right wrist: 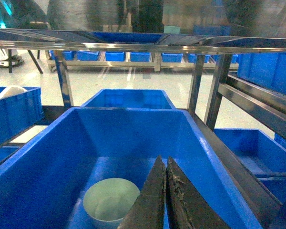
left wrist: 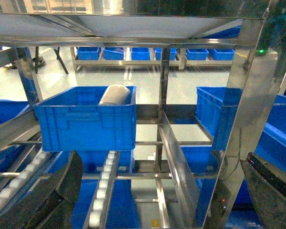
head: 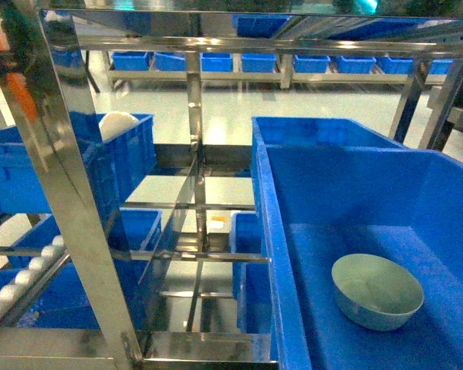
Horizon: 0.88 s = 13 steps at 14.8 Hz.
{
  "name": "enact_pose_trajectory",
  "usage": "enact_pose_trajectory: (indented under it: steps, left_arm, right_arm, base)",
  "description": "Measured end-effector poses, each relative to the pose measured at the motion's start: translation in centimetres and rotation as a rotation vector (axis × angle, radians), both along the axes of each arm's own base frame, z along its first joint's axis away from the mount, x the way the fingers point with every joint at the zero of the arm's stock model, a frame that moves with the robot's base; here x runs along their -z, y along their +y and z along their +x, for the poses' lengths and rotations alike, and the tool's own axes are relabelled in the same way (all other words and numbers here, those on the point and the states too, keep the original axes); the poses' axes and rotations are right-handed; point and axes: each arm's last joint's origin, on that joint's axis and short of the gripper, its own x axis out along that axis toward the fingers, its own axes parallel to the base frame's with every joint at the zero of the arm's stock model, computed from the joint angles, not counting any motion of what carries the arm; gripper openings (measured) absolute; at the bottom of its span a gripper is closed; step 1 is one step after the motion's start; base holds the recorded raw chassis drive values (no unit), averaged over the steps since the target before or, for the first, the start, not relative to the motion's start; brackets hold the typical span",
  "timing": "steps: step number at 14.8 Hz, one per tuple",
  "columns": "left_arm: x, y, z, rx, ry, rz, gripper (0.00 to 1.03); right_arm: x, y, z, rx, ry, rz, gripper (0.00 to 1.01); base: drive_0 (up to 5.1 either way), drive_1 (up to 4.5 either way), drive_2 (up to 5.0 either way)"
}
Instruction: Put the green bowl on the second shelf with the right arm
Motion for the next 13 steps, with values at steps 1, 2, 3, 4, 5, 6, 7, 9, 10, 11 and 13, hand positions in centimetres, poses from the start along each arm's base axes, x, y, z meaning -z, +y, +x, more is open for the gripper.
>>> enact_pose_trajectory:
  steps: [1, 2, 3, 4, 5, 6, 7, 9, 10, 11, 13]
  left_arm:
    - [0.0, 0.0, 0.0, 0.0, 0.0, 0.0, 0.98]
    - [0.0, 0.0, 0.0, 0.0, 0.0, 0.0, 0.98]
    - [0.0, 0.0, 0.0, 0.0, 0.0, 0.0, 0.98]
    - [0.0, 0.0, 0.0, 0.0, 0.0, 0.0, 0.98]
    - [0.0, 0.0, 0.0, 0.0, 0.0, 0.0, 0.98]
    - [0.0, 0.0, 0.0, 0.0, 0.0, 0.0, 0.98]
    - [0.0, 0.0, 0.0, 0.0, 0.0, 0.0, 0.98]
    - [0.0, 0.0, 0.0, 0.0, 0.0, 0.0, 0.98]
    - [0.0, 0.0, 0.0, 0.0, 0.0, 0.0, 0.98]
    - [0.0, 0.0, 0.0, 0.0, 0.0, 0.0, 0.98]
    - [0.0, 0.0, 0.0, -0.002, 0.0, 0.0, 0.98]
  right_arm:
    - [0.0, 0.0, -0.1, 0.0, 0.001, 0.0, 0.02]
    - [0.0, 0.0, -0.3, 0.0, 0.002, 0.0, 0.02]
    - [0.0, 0.0, -0.4, 0.0, 0.0, 0.0, 0.02]
    - [0.0, 0.0, -0.5, 0.0, 0.002, 0.0, 0.02]
    - [0.0, 0.0, -0.6, 0.0, 0.0, 0.0, 0.02]
    - [0.0, 0.0, -0.8, 0.0, 0.0, 0.0, 0.02]
    - [0.0, 0.0, -0.9, 0.0, -0.002, 0.0, 0.02]
    - [0.0, 0.0, -1.1, 0.0, 0.0, 0.0, 0.02]
    - [0.1, 0.0, -1.2, 0.0, 0.001, 0.0, 0.02]
    - [0.7, 0.0, -1.8, -0.003, 0.055, 0.0, 0.02]
    - [0.5, 0.0, -2.3, -0.003, 0.02, -0.001, 0.02]
  base:
    - [0.0, 0.0, 0.0]
    - [0.0, 0.0, 0.0]
    - [0.0, 0.0, 0.0]
    - [0.0, 0.0, 0.0]
    - [0.0, 0.0, 0.0]
    - [0.0, 0.0, 0.0]
    - [0.0, 0.0, 0.0]
    - [0.0, 0.0, 0.0]
    - [0.0, 0.0, 0.0]
    - [0.0, 0.0, 0.0]
    - [0.0, 0.0, 0.0]
